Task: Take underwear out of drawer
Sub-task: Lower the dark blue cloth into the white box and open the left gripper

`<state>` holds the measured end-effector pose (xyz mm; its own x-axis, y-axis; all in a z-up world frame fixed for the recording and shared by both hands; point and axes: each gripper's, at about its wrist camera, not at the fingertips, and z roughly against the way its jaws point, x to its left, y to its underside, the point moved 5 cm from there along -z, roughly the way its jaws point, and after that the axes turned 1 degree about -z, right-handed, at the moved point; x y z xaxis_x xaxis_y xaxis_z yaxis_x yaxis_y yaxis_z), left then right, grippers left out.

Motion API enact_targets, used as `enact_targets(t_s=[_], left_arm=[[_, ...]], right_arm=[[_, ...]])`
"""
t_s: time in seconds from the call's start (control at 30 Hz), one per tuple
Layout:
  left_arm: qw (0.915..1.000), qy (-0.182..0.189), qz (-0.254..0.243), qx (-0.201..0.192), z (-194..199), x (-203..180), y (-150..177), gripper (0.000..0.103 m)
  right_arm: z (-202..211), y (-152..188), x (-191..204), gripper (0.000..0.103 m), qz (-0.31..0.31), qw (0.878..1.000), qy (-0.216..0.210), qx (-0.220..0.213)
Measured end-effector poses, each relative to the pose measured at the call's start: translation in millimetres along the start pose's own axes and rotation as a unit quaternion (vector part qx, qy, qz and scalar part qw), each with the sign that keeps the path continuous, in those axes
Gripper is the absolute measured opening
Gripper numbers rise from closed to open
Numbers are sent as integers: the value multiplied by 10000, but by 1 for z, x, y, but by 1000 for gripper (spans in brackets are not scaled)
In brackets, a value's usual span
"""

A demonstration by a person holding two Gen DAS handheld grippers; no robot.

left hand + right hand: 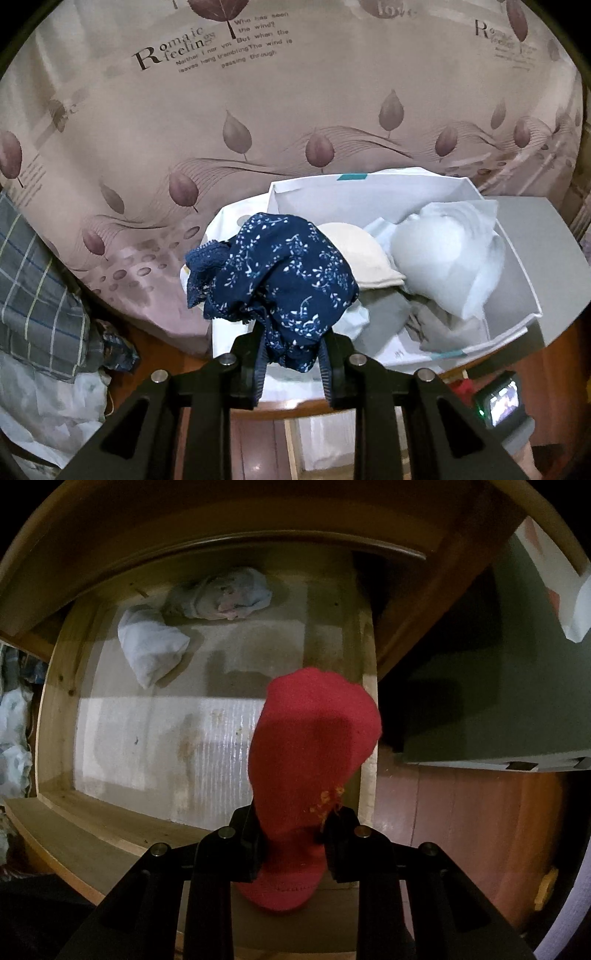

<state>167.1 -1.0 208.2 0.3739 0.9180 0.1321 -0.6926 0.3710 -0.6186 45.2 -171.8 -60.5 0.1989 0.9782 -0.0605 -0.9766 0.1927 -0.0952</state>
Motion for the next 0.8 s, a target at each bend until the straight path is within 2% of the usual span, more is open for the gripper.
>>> enact_targets(t_s=[0.17,0.43,0.8], left_arm=[[9998,31,74,182,-25,5,-4,24],[9993,-24,-77,372,-60,3,-10,24],[9984,-155,-248,489,-83,-4,-6,27]], right_arm=[[-2,0,-2,24,-7,10000,-32,17],[-2,1,-3,24,17,10000,-57,54],[-3,2,-4,24,16,9999,-83,92]])
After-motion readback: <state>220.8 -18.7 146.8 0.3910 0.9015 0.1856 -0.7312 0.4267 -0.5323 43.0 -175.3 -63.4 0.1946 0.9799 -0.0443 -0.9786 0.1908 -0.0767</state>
